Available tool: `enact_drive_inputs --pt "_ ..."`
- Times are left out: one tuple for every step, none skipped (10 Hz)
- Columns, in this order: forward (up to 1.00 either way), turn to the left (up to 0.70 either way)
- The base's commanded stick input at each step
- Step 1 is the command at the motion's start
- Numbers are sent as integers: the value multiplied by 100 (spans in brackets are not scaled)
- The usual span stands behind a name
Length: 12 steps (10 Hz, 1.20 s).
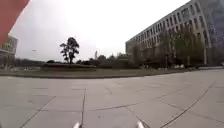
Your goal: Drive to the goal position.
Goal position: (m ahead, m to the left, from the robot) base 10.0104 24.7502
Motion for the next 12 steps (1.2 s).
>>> enact_drive_inputs --pt "0 50" --pt "0 50" --pt "0 50" --pt "0 50" --pt "0 50" --pt "0 50" --pt "0 50" --pt "0 50" --pt "0 50" --pt "0 50" --pt "0 50" --pt "0 50"
